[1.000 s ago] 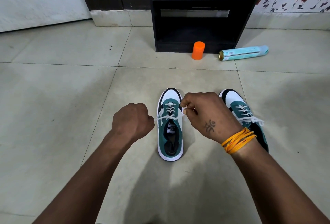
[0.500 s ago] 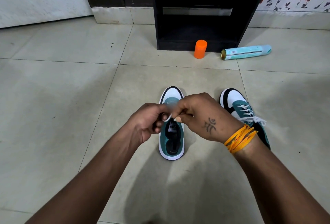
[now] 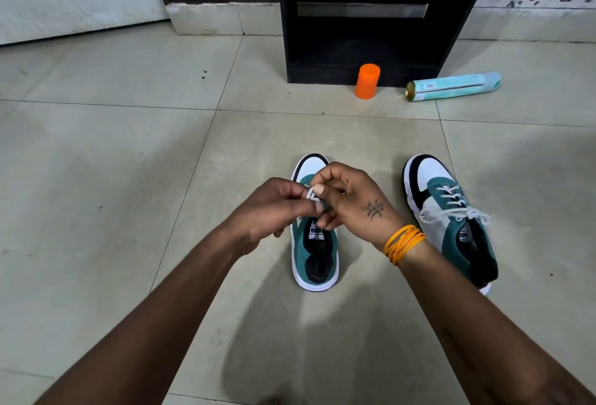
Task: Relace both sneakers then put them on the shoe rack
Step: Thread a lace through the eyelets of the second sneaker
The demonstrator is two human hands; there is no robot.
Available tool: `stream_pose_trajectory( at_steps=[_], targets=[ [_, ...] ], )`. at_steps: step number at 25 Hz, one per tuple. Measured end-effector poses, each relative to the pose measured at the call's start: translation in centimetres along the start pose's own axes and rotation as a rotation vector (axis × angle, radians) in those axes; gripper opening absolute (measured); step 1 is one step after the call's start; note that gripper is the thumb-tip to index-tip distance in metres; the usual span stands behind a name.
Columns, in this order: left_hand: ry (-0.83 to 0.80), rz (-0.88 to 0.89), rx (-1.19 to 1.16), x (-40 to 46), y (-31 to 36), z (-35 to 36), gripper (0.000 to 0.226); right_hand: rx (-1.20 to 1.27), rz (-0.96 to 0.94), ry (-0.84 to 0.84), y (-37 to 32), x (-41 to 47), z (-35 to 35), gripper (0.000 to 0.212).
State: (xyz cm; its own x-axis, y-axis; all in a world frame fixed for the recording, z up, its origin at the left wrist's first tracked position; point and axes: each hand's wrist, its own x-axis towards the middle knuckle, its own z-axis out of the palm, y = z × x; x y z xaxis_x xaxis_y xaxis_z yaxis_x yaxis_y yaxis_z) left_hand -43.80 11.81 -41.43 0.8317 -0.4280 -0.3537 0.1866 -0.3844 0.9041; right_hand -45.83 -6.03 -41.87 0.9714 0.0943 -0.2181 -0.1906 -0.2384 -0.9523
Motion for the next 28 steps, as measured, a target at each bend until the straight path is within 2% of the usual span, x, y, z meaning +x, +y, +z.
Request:
stream_pose_trajectory(
  at_steps=[2, 4, 7, 9, 10, 12, 14, 16, 18, 21, 25, 28],
  targets=[
    [0.073, 0.026, 0.176, 0.5, -0.7, 0.0, 0.023, -0.039, -0.006, 0.041, 0.8, 0.1, 0.5, 0.008],
    [0.251, 0.108, 0.352, 1.0, -1.6, 0.3, 0.023, -0.049, -0.002, 0.091, 1.3, 0.2, 0.9, 0.005],
    [0.466, 0.371, 0.679, 0.8, -2.7, 1.2, 0.017, 0.066, 0.119, 0.126, 1.7, 0.6, 1.3, 0.008],
    [0.517, 0.507, 0.906, 0.6, -3.7, 1.6, 0.023, 0.156, 0.187, 0.098, 1.6, 0.7, 1.1, 0.011],
    [0.533, 0.560, 0.943, 0.7, -4.1, 1.5, 0.021, 0.180, 0.198, 0.076, 1.4, 0.7, 0.9, 0.012],
    [0.526, 0.592, 0.866, 0.9, -4.4, 1.0, 0.015, 0.192, 0.191, 0.013, 1.4, 0.4, 0.2, 0.017],
    [0.433, 0.512, 0.678, 1.2, -4.3, 0.4, 0.012, 0.097, 0.138, -0.048, 1.6, 0.2, -0.5, 0.030],
    [0.292, 0.319, 0.442, 1.3, -3.7, 0.0, 0.005, -0.036, 0.035, -0.012, 2.0, 0.3, -0.6, 0.029],
    [0.133, 0.085, 0.111, 1.1, -2.5, -0.1, 0.006, -0.083, -0.078, 0.102, 2.5, 0.4, -0.3, 0.021],
    [0.012, -0.106, -0.225, 1.0, -1.4, -0.3, 0.012, -0.135, -0.192, 0.195, 2.7, 0.1, 0.6, 0.022],
    [-0.001, -0.149, -0.293, 1.0, -1.6, -0.4, 0.013, -0.233, -0.237, 0.297, 2.1, -0.6, -0.4, 0.025],
    [-0.001, -0.113, -0.256, 1.0, -1.6, -0.4, 0.016, -0.192, -0.217, 0.126, 1.2, -1.4, -0.5, 0.007]
  ],
)
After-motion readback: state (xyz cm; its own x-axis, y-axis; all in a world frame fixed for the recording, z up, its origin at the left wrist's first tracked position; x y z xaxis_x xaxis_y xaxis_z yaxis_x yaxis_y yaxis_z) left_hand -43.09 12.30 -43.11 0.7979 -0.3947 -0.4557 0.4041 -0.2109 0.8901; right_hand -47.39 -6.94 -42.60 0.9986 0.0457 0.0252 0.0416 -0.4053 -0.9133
